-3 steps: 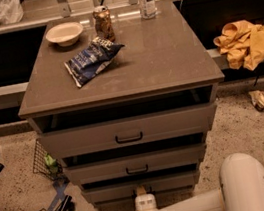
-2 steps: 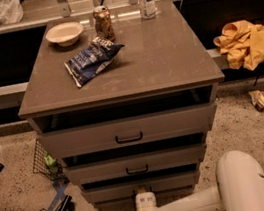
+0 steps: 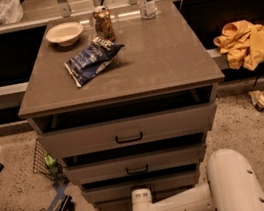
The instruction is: Open bottom drawer
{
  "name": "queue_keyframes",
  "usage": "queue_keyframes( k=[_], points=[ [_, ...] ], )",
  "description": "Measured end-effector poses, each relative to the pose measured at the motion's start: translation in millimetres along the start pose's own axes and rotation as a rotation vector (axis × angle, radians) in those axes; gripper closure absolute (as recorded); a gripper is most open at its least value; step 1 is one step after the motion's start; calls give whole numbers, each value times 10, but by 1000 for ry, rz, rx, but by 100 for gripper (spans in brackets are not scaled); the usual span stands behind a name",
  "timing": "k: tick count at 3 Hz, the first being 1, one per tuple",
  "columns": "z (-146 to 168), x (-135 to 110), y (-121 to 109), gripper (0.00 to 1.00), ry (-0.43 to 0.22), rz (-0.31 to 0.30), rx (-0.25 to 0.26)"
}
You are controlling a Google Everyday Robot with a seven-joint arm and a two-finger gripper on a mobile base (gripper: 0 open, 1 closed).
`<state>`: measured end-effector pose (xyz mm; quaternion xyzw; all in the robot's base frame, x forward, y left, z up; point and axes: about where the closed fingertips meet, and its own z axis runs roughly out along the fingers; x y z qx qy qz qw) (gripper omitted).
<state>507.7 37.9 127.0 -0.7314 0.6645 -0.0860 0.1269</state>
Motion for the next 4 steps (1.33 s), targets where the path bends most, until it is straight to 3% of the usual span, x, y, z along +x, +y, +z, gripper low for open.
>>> queue_keyframes(
  k=[3,4],
  points=[
    [331,163,94,0,5,24,-61],
    [339,165,107,17,5,23,-63]
  ],
)
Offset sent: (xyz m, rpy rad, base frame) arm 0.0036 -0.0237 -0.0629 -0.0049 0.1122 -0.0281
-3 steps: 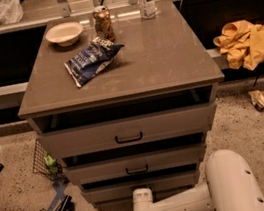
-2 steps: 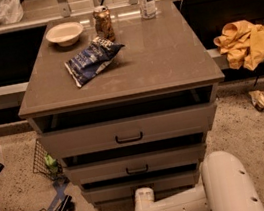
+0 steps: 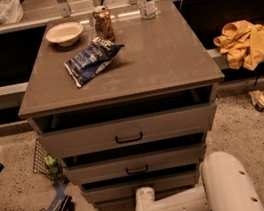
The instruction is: Open bottom drawer
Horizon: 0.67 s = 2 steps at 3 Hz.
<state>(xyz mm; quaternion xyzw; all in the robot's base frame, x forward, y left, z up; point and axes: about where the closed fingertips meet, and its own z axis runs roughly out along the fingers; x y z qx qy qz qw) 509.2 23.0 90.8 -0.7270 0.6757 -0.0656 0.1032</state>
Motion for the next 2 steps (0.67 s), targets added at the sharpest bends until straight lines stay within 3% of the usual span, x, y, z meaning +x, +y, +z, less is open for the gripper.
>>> queue_keyframes(
  k=[2],
  points=[
    [16,5,25,64,1,0,-3]
  ],
)
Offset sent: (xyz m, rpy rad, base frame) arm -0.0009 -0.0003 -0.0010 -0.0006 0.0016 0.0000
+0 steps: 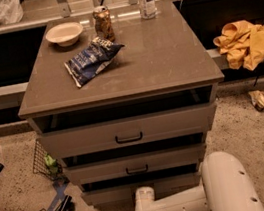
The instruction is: Open bottom drawer
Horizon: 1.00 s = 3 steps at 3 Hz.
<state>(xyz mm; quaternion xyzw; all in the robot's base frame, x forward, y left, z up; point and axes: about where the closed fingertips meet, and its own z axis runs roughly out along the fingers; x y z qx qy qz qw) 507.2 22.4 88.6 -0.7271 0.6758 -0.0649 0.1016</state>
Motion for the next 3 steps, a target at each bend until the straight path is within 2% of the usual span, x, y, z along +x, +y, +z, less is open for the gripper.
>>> queue_keyframes(
  k=[1,2,3],
  points=[
    [-22,-1,-5,87,0,0,0],
    [-66,-3,-14,100,0,0,0],
    [-114,125,239,100,-4,47,3]
  ],
)
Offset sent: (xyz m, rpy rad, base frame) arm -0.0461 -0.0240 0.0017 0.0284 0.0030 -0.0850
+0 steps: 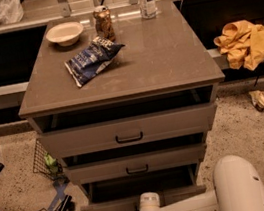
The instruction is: Open bottom drawer
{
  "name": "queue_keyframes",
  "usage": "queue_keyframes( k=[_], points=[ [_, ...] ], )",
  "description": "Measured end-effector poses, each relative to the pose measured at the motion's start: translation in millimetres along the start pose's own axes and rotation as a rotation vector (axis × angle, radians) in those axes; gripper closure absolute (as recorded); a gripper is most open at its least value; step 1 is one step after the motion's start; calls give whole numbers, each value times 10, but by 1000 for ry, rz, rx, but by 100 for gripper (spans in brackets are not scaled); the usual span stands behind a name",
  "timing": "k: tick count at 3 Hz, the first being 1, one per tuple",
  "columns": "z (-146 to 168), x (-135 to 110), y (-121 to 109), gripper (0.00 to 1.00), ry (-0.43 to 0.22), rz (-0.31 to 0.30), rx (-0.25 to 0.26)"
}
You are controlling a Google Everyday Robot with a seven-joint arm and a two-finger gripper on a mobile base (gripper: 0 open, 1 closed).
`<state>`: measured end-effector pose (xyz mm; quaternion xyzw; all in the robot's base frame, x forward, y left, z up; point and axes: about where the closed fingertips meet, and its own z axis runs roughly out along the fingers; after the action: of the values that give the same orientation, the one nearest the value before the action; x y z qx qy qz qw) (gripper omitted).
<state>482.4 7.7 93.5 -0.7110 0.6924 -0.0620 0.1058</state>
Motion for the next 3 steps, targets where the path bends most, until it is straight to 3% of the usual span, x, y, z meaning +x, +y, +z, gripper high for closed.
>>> queue_keyframes(
  k=[1,2,3],
  points=[
    [3,-4,-10,100,0,1,0],
    [-51,118,218,100,5,44,1],
    [-51,113,213,100,5,44,1]
  ],
)
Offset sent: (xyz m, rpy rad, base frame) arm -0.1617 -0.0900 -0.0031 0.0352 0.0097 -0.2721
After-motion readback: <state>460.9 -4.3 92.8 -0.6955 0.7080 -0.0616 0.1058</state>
